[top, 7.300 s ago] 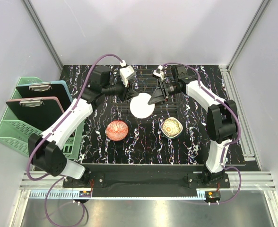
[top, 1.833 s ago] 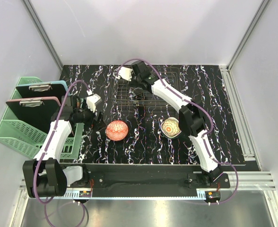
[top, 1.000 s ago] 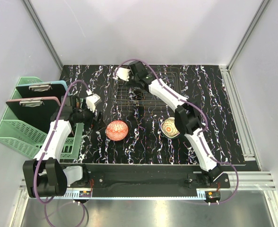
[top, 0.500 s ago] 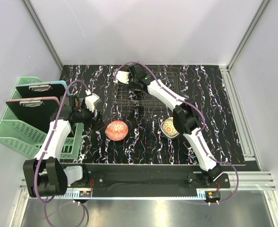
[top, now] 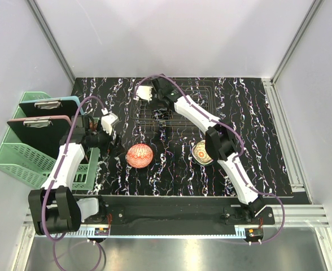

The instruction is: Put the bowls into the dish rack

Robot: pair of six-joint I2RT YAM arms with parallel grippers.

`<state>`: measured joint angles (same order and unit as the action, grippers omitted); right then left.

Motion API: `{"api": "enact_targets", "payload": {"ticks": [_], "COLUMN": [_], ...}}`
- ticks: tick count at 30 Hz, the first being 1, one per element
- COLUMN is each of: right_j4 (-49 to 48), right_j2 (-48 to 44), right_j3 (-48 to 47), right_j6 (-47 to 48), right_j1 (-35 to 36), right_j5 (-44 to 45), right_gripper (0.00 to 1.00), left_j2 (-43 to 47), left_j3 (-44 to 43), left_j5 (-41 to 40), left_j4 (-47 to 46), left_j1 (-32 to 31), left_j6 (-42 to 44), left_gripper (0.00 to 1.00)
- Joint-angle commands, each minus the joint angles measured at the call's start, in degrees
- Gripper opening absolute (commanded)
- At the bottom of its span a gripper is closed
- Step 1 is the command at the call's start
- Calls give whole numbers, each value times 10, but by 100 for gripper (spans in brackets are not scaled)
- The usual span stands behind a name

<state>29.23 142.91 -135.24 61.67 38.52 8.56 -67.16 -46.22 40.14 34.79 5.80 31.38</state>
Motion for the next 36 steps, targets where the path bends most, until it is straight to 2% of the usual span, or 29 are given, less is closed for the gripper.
{"api": "enact_targets", "payload": {"ticks": [1, 13, 17, 25, 33, 36], "right_j4": [-16, -16, -15, 34, 82, 105], "right_j2": [-7, -9, -23, -76, -101, -118], "right_j3": [-34, -75, -50, 40, 11, -8], "right_j6": [19, 42, 28, -24, -105, -136], "right_j1": [6, 6, 9, 12, 12, 12], "right_j5": [34, 65, 59, -1, -57, -78], "right_gripper": [100, 100, 100, 100, 100, 100], "left_j2": [-2, -48, -58, -96, -120, -129], "left_j3": [4, 23, 25, 14, 2, -2], "left_j5": [27, 40, 42, 39, 42, 39], "left_j4": [-19, -25, -25, -26, -25, -25], "left_j1": [5, 5, 4, 2, -9, -18], "left_j6": [11, 39, 45, 56, 56, 59], "left_gripper": [99, 99, 99, 99, 99, 95]}}
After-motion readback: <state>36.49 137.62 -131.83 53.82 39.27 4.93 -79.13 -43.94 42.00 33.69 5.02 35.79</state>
